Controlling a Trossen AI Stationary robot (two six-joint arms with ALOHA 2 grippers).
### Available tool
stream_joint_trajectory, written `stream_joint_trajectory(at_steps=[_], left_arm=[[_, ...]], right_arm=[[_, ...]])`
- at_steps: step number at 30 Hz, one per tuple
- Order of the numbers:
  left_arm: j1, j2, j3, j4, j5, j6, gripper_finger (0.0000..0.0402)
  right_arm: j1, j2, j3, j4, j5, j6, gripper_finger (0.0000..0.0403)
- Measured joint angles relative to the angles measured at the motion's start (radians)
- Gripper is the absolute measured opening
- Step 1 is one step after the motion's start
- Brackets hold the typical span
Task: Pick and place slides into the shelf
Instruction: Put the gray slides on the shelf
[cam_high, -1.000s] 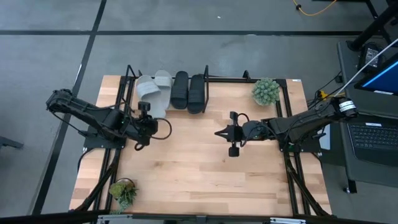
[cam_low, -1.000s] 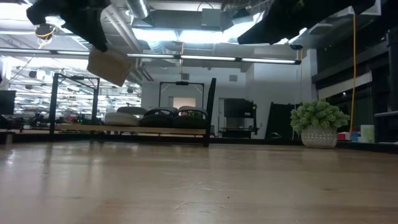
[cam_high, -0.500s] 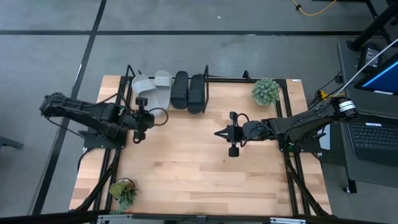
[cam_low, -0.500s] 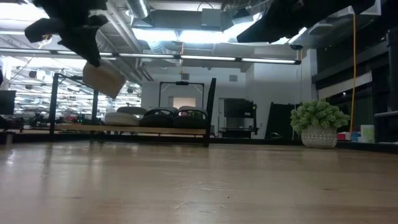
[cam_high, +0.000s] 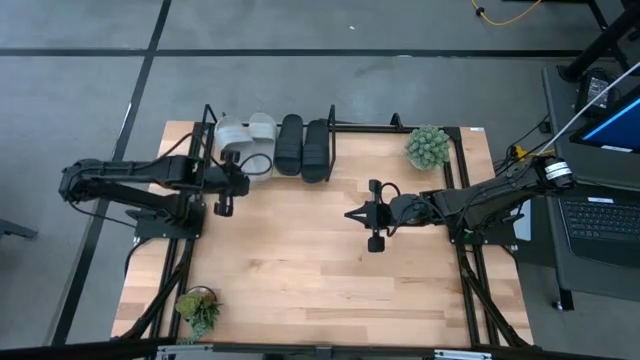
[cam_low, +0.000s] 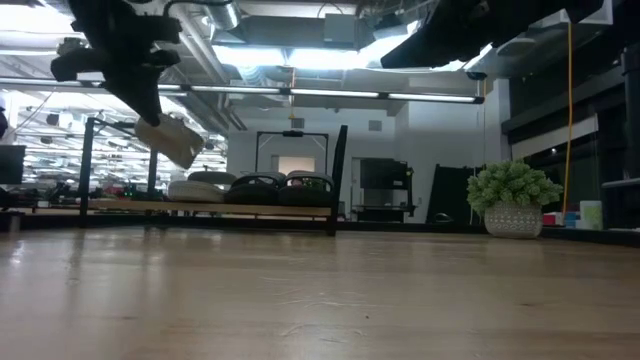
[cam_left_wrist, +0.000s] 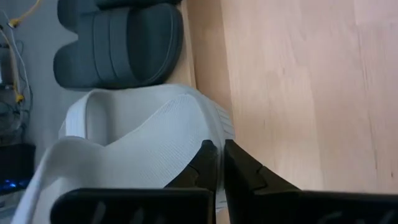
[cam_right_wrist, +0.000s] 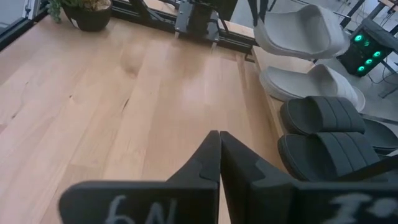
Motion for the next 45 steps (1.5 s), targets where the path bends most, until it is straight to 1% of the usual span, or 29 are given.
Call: stream_joint_trajectory(at_steps=[2,5,10,20,25,32,37,42,45], left_arm=[[0.031,0.000,0.000,-0.001,0.021,0.002,0.0002],[0.073,0.000,0.000,-0.001,0.055,0.049,0.0002],[0.134,0.000,0.000,0.000,0.082,0.088,0.0002],[0.250,0.000,0.000,-0.002,0.126,0.218,0.0002],[0.328,0.000,0.000,-0.004,0.192,0.261,0.0002],[0.419,0.001,0.000,-0.004,0.246,0.356,0.0002],[0.468,0.001,0.000,-0.004,0.252,0.417,0.0002],[0.520,0.001,0.000,-0.005,0.341,0.454,0.0002],[0.542,0.003,0.000,-0.008,0.355,0.471,0.0002]], right_arm=[[0.000,0.000,0.000,0.000,0.000,0.000,0.0007],[0.000,0.000,0.000,0.000,0.000,-0.001,0.0007],[0.000,0.000,0.000,0.000,0.000,0.000,0.0007],[0.000,0.000,0.000,0.002,0.000,0.000,0.0007],[0.000,0.000,0.000,0.006,0.000,0.000,0.0007],[0.000,0.000,0.000,0.006,0.000,0.000,0.0007],[0.000,0.000,0.000,0.006,0.000,0.000,0.0007],[0.000,0.000,0.000,0.006,0.000,0.000,0.0007],[0.000,0.000,0.000,0.006,0.000,-0.001,0.0007]])
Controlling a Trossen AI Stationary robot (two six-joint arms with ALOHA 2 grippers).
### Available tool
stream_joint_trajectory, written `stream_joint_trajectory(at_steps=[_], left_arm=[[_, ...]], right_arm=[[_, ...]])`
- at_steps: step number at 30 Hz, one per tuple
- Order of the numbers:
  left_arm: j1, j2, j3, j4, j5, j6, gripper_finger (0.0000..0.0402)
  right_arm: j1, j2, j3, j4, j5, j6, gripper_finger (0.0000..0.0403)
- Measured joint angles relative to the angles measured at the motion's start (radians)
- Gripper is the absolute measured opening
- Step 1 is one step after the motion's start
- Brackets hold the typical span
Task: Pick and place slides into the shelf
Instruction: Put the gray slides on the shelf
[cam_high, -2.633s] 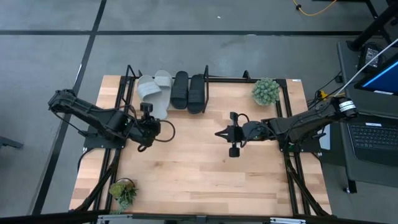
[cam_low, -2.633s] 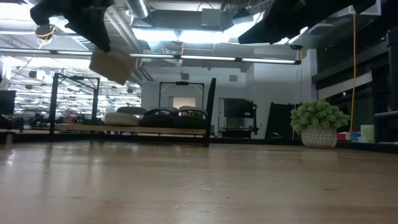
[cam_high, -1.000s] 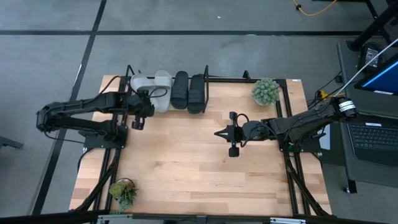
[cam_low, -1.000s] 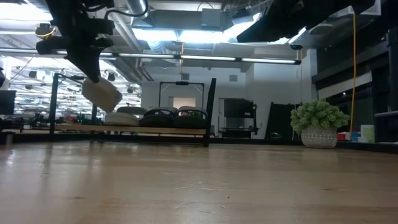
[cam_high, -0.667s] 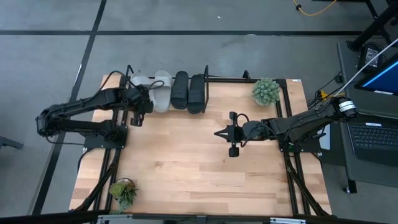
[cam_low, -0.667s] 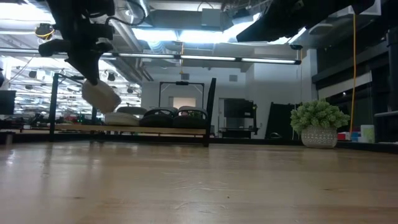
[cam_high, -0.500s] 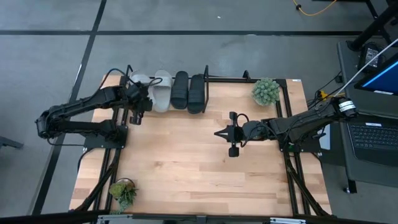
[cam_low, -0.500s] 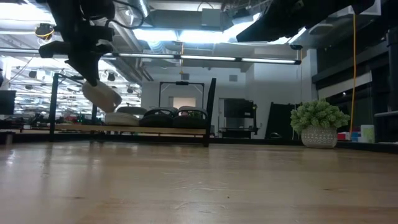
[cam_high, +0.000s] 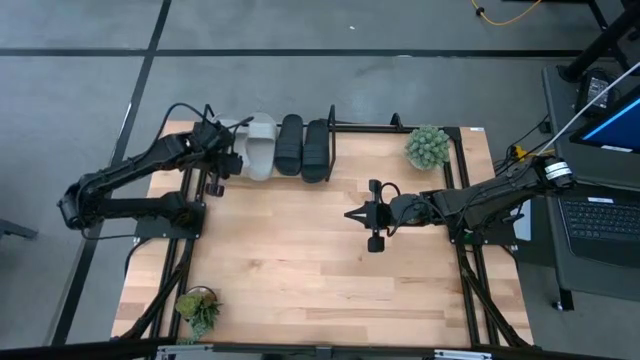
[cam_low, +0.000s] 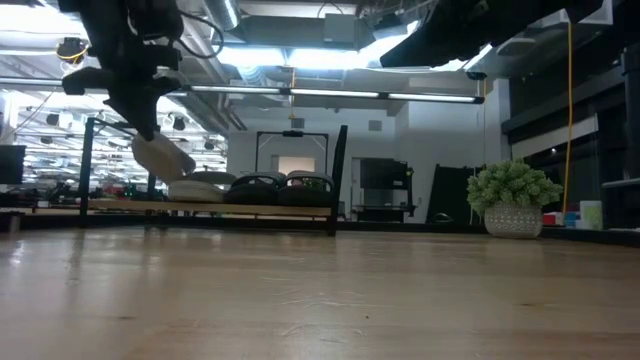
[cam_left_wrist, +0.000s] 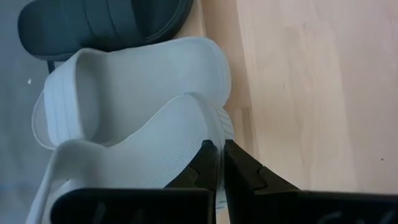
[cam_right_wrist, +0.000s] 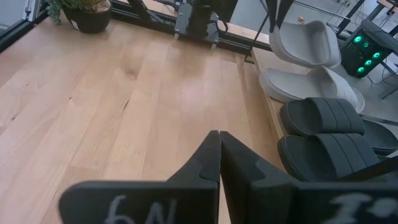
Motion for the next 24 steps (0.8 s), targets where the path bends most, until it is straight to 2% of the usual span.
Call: stream_joint_trajectory(at_steps=[6,14,24], left_arm=[[0.028,0.007,-0.011,0.014,0.042,0.020,0.0002],[0.052,0.007,-0.135,0.049,0.037,0.053,0.0003],[0.053,0.007,-0.147,0.084,0.018,-0.014,0.0043]], right_arm=[[0.000,0.000,0.000,0.000,0.000,-0.001,0.0007],[0.000,0.000,0.000,0.000,0.000,-0.003,0.0007],[0.000,0.000,0.000,0.000,0.000,-0.006,0.0007]])
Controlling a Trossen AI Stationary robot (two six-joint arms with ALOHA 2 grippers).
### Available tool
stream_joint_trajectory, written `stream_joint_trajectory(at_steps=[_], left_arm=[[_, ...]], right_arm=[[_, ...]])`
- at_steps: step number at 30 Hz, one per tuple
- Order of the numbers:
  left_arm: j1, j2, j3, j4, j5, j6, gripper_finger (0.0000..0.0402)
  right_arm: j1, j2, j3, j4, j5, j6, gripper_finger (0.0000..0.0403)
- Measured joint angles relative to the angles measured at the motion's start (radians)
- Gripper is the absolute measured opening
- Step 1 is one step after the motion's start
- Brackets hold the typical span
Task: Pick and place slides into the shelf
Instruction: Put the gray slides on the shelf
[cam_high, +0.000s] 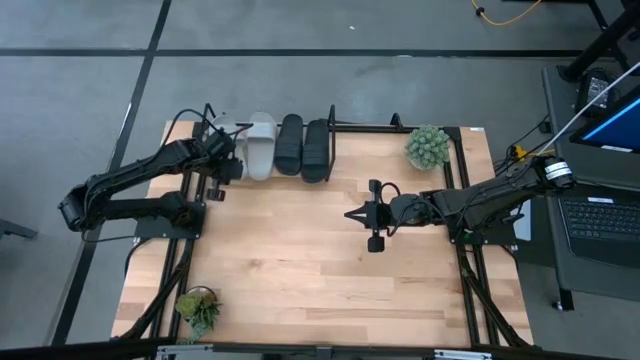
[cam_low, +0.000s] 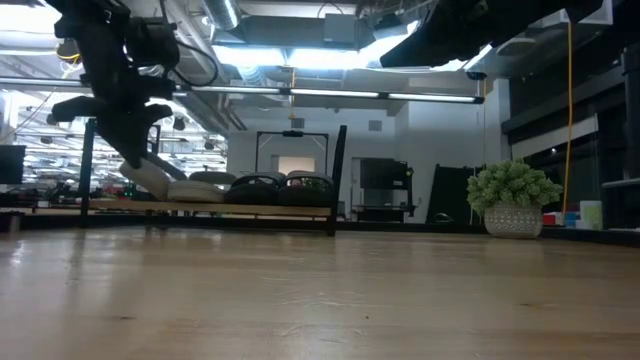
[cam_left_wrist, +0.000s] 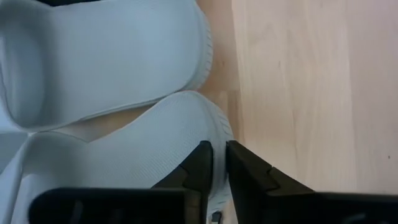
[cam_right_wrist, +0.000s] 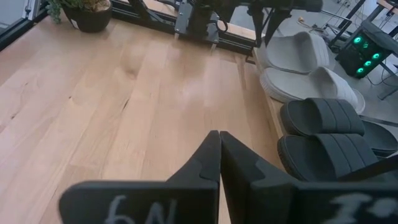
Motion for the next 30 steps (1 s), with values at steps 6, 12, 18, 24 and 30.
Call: stream_joint_trajectory(at_steps=[6,12,18,24,30], left_arm=[[0.000,0.000,0.000,0.016,-0.005,-0.041,0.0058],[0.000,0.000,0.000,0.031,-0.006,-0.096,0.0066],[0.000,0.000,0.000,0.032,-0.006,-0.095,0.0063],[0.000,0.000,0.000,0.031,-0.006,-0.103,0.0067],[0.000,0.000,0.000,0.029,-0.006,-0.123,0.0067]], right_arm=[[0.000,0.000,0.000,0.000,0.000,0.000,0.0007],[0.000,0.000,0.000,0.000,0.000,0.003,0.0007],[0.000,0.000,0.000,0.000,0.000,0.003,0.0007],[0.000,0.000,0.000,0.000,0.000,0.003,0.0007],[0.000,0.000,0.000,0.000,0.000,0.003,0.0007]])
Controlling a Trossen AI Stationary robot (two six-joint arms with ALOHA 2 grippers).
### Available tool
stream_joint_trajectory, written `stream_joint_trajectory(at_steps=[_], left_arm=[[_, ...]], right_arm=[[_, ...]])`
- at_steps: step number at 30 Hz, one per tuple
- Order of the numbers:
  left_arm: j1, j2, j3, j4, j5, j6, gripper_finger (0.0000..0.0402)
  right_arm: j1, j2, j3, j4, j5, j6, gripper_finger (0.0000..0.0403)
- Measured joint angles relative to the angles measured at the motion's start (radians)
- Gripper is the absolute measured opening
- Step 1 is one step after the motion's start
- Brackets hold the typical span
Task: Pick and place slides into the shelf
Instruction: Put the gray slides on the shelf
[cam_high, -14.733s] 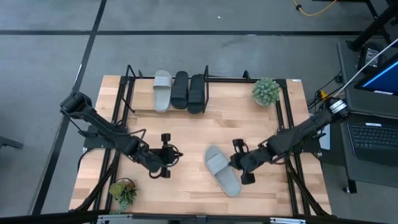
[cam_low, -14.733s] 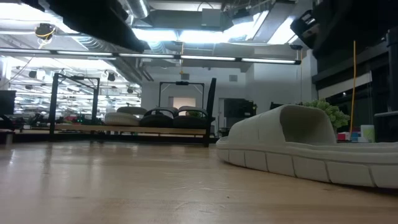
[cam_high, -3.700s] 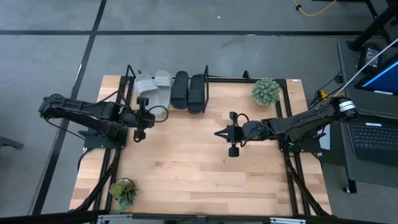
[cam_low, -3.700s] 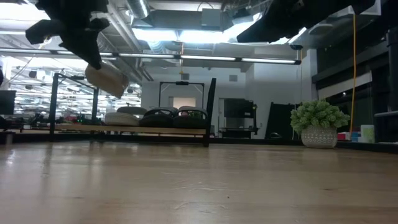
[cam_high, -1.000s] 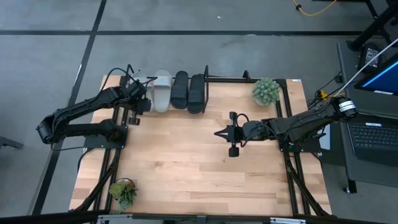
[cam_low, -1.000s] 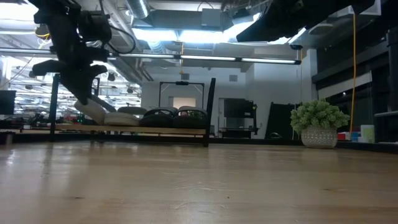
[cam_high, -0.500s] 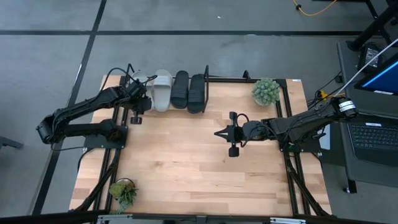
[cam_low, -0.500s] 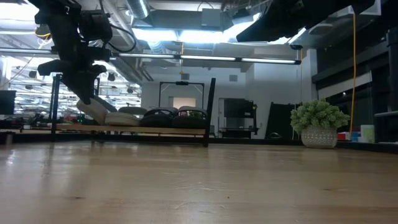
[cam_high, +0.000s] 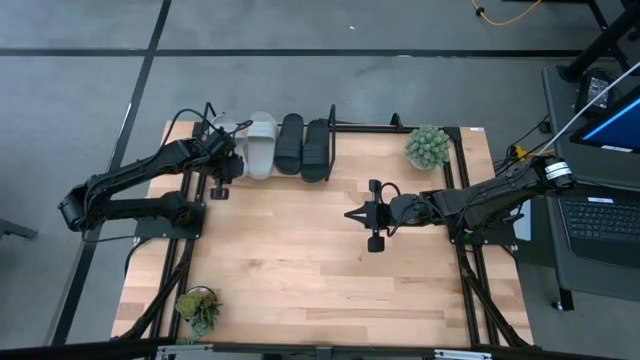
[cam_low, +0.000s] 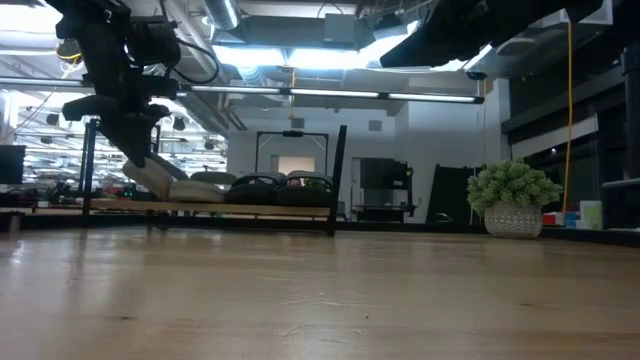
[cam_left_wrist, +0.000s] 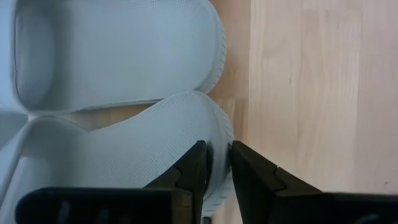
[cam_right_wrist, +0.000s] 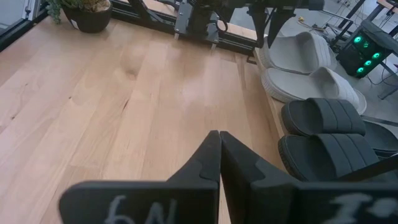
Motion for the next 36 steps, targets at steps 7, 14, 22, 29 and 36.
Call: stream_joint_trajectory(at_steps=[7,14,22,29,36], left_arm=[[0.000,0.000,0.000,0.001,0.000,-0.050,0.0071],[0.000,0.000,0.000,0.003,0.000,-0.050,0.0121],[-0.001,-0.001,0.000,0.027,0.000,-0.028,0.0174],[-0.044,-0.019,0.056,0.037,0.001,-0.035,0.0176],[-0.074,-0.023,0.131,0.035,-0.070,-0.059,0.0177]], right_arm=[[0.000,0.000,0.000,0.000,0.000,0.000,0.0007],[0.000,0.000,0.000,0.000,0.000,0.004,0.0007],[0.000,0.000,0.000,0.000,0.000,0.004,0.0007],[0.000,0.000,0.000,0.000,0.000,0.003,0.0007],[0.000,0.000,0.000,-0.001,0.000,0.004,0.0007]])
